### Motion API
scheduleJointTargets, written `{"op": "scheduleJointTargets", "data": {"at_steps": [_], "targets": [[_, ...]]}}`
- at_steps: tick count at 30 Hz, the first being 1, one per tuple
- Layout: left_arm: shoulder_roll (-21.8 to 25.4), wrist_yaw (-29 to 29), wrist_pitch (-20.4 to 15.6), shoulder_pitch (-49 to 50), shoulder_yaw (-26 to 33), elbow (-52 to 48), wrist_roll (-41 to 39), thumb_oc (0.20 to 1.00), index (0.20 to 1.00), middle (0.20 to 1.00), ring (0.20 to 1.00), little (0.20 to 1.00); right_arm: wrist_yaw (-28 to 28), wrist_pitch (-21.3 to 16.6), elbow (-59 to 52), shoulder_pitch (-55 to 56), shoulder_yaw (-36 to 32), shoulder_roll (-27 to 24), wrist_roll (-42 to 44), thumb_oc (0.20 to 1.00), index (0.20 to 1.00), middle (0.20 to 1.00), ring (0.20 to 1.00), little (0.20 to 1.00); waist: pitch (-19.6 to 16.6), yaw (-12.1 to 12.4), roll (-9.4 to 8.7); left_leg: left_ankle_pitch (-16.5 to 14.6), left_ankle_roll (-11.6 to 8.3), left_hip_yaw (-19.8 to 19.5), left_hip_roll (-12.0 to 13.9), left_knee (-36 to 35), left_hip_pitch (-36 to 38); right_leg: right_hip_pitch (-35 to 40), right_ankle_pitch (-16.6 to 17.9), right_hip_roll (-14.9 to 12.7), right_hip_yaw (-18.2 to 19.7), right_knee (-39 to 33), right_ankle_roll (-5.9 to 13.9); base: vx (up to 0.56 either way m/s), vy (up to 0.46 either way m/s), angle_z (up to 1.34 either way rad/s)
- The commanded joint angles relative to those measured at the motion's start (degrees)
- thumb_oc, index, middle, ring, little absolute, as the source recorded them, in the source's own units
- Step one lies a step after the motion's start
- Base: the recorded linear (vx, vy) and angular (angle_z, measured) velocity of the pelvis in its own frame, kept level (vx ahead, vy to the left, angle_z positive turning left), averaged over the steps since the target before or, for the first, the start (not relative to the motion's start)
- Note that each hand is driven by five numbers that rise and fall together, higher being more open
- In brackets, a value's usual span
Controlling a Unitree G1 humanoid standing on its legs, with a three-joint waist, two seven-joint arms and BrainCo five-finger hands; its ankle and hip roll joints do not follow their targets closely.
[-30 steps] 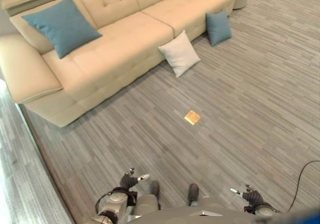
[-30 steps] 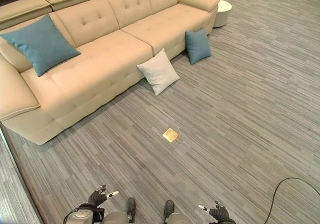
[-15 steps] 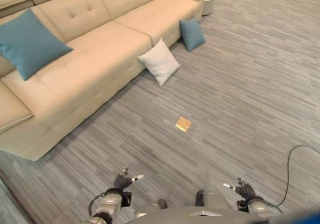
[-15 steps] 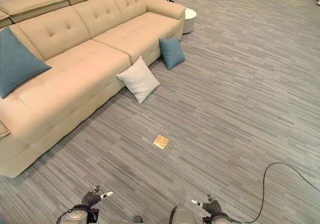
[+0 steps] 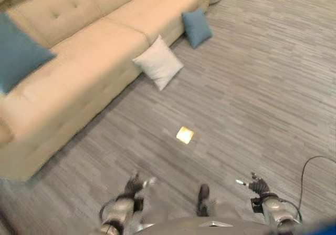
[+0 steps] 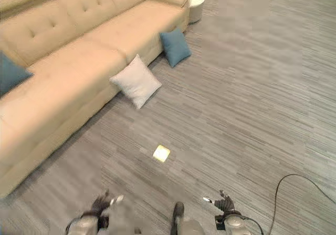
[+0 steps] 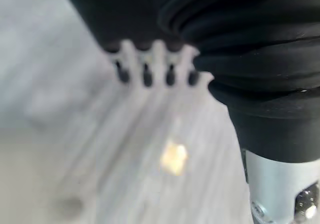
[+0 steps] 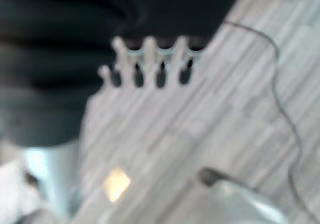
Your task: Pick up all the scattered cushions and arrange them neatly on the sofa.
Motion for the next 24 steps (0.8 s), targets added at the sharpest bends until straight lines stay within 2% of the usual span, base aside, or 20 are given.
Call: {"op": "scheduleJointTargets", "data": {"at_steps": [1,3,5,6,8,10,13,14,16,18,20,22,24], "targets": [[-4.9,1.0,1.0,0.1,1.6,4.9,0.0,1.000,1.000,1.000,1.000,1.000,-0.9,-3.2,-5.0,-1.5,3.0,-5.6,0.8,1.000,1.000,1.000,1.000,1.000,0.6,-1.8,3.28,7.8,2.07,2.8,0.7,-22.1,10.5,13.8,12.3,0.7,0.8,-23.0,8.39,0.41,-0.021,-0.15],[-5.2,1.2,1.1,0.0,1.8,4.8,-0.1,1.000,1.000,1.000,1.000,1.000,-1.1,-3.2,-5.9,-1.3,2.9,-5.7,1.0,1.000,1.000,1.000,1.000,1.000,-0.3,-1.7,4.25,10.7,2.14,2.3,-0.2,-29.4,9.9,15.0,10.8,2.0,1.4,-22.9,8.47,0.33,0.024,-0.60],[-5.5,1.5,0.9,0.3,1.7,4.7,0.2,1.000,1.000,1.000,1.000,1.000,-0.9,-3.3,-6.0,-1.1,3.4,-5.7,0.7,1.000,1.000,1.000,1.000,1.000,-0.8,-0.6,4.80,12.8,2.00,-1.1,-2.5,-31.5,8.3,16.6,9.5,3.0,3.0,-22.5,8.46,0.35,0.043,0.00],[-5.5,1.5,0.8,0.6,1.8,4.6,-0.1,1.000,1.000,1.000,1.000,1.000,-0.8,-3.3,-5.8,-1.0,3.4,-5.6,0.6,1.000,1.000,1.000,1.000,1.000,-0.8,-0.2,4.96,13.0,1.93,-2.0,-3.2,-31.7,8.4,17.4,9.0,3.1,3.7,-22.1,8.58,0.35,0.079,-0.09],[-5.2,1.4,0.9,1.2,2.2,3.9,-0.3,1.000,1.000,1.000,1.000,1.000,-0.4,-3.0,-5.9,-1.1,3.8,-5.5,-0.3,1.000,1.000,1.000,1.000,1.000,-1.8,0.6,5.28,11.6,3.23,-3.5,-3.9,-33.5,10.6,17.6,8.0,2.7,4.6,-20.6,9.24,0.34,0.123,-0.45],[-5.3,1.3,0.9,1.6,1.8,4.4,0.2,1.000,1.000,1.000,1.000,1.000,-0.3,-3.0,-5.7,-1.1,3.9,-5.4,-0.9,1.000,1.000,1.000,1.000,1.000,-2.4,1.2,5.27,11.4,3.75,-3.8,-4.4,-35.1,12.3,17.4,8.5,1.9,4.9,-18.7,10.23,0.30,0.139,-0.78],[-5.1,1.1,1.0,2.3,2.0,4.3,0.6,1.000,1.000,1.000,1.000,1.000,-0.2,-2.9,-5.6,-1.4,3.6,-5.2,-1.8,1.000,1.000,1.000,1.000,1.000,-3.0,2.3,6.16,10.8,5.35,-2.2,-4.8,-38.1,15.8,14.6,10.2,-0.9,3.7,-10.7,12.71,0.23,0.160,-0.57],[-5.0,0.9,1.2,2.4,2.1,4.7,1.0,1.000,1.000,1.000,1.000,1.000,-0.3,-3.0,-5.9,-1.4,3.5,-5.2,-2.1,1.000,1.000,1.000,1.000,1.000,-2.8,1.9,6.24,10.6,6.12,-2.3,-5.2,-38.8,17.0,12.5,12.4,-1.7,3.7,-5.1,13.41,0.20,0.155,-0.13],[-4.7,1.1,1.5,1.7,2.6,6.2,1.2,1.000,1.000,1.000,1.000,1.000,-0.4,-2.9,-4.6,-2.0,3.0,-4.6,-1.2,1.000,1.000,1.000,1.000,1.000,-1.8,0.5,6.96,10.1,7.05,-2.7,-5.0,-40.4,20.0,8.9,15.1,-2.2,3.7,1.5,13.51,0.18,0.118,-0.02],[-4.4,1.2,1.6,1.5,2.3,7.0,2.6,1.000,1.000,1.000,1.000,1.000,-0.3,-2.7,-3.9,-2.4,3.3,-4.4,-1.6,1.000,1.000,1.000,1.000,1.000,-1.4,0.4,7.60,9.0,6.96,-2.3,-4.5,-41.2,21.8,6.8,14.7,-3.7,-0.1,0.1,12.85,0.19,0.043,0.27],[-4.2,0.9,1.6,1.5,2.5,7.4,2.5,1.000,1.000,1.000,1.000,1.000,0.0,-3.0,-4.1,-2.6,3.4,-4.7,-1.5,1.000,1.000,1.000,1.000,1.000,-1.1,-0.2,7.68,8.1,6.70,-2.7,-4.2,-41.3,23.2,5.2,13.8,-2.8,-0.6,-4.7,12.14,0.22,-0.048,0.03],[-4.1,0.8,1.7,1.5,2.6,7.8,3.4,1.000,1.000,1.000,1.000,1.000,0.0,-2.8,-3.6,-2.9,3.3,-4.5,-1.3,1.000,1.000,1.000,1.000,1.000,-0.9,-0.2,7.25,7.0,6.22,-2.4,-4.2,-41.4,24.5,4.6,14.9,-2.6,-2.3,-12.0,12.51,0.24,-0.100,-0.03],[-4.1,0.8,1.5,1.5,3.0,8.3,3.8,1.000,1.000,1.000,1.000,1.000,0.0,-2.9,-3.3,-3.3,3.5,-4.3,-1.3,1.000,1.000,1.000,1.000,1.000,-0.8,-0.6,6.85,6.3,5.73,-2.4,-4.2,-41.5,25.6,3.4,17.5,-2.2,-2.7,-18.4,13.43,0.25,-0.113,0.05]]}}
